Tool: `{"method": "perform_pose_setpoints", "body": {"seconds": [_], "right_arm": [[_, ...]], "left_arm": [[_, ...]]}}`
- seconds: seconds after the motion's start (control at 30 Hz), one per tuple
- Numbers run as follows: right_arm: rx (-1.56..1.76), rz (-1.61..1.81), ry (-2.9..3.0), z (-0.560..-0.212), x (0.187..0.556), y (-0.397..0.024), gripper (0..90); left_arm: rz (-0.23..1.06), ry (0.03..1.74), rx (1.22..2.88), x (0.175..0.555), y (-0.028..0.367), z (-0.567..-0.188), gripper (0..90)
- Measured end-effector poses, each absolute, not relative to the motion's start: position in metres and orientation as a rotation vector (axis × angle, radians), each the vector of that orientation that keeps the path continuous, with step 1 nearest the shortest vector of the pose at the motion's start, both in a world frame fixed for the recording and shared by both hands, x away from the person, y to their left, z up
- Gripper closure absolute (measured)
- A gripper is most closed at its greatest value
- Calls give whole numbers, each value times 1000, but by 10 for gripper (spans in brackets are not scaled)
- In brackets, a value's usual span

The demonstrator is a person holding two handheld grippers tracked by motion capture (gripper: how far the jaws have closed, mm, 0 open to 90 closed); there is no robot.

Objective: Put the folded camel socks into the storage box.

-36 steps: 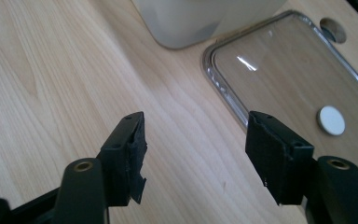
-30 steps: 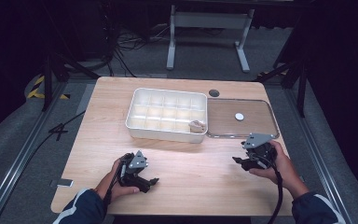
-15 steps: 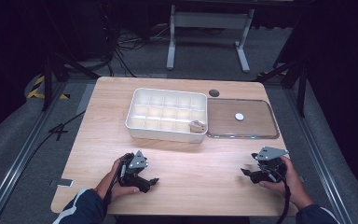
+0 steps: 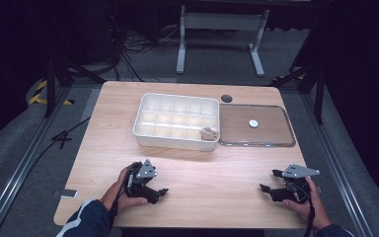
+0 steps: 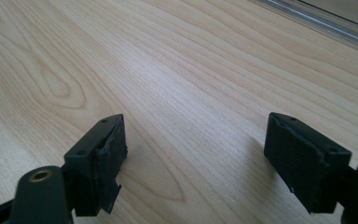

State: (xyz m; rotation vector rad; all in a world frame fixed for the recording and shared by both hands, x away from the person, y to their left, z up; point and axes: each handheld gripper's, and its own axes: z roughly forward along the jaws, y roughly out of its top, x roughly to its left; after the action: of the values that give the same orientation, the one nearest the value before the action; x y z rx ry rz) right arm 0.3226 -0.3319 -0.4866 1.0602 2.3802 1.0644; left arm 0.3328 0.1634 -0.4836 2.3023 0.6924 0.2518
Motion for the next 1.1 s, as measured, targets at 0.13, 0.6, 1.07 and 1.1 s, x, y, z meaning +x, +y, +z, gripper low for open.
{"method": "perform_pose_setpoints", "body": {"seconds": [0.13, 0.6, 1.07, 1.1], "right_arm": [[1062, 1065, 2380, -487, 323, -332, 212], [1082, 1056, 2366, -487, 326, -331, 209], [1096, 1054, 2360, -487, 326, -331, 200], [1095, 1054, 2360, -487, 326, -331, 200]], "left_arm": [[254, 698, 2299, 332, 163, -484, 104], [254, 699, 2301, 332, 163, -484, 104], [254, 696, 2302, 333, 163, -484, 103], [253, 696, 2302, 333, 163, -484, 103]]}}
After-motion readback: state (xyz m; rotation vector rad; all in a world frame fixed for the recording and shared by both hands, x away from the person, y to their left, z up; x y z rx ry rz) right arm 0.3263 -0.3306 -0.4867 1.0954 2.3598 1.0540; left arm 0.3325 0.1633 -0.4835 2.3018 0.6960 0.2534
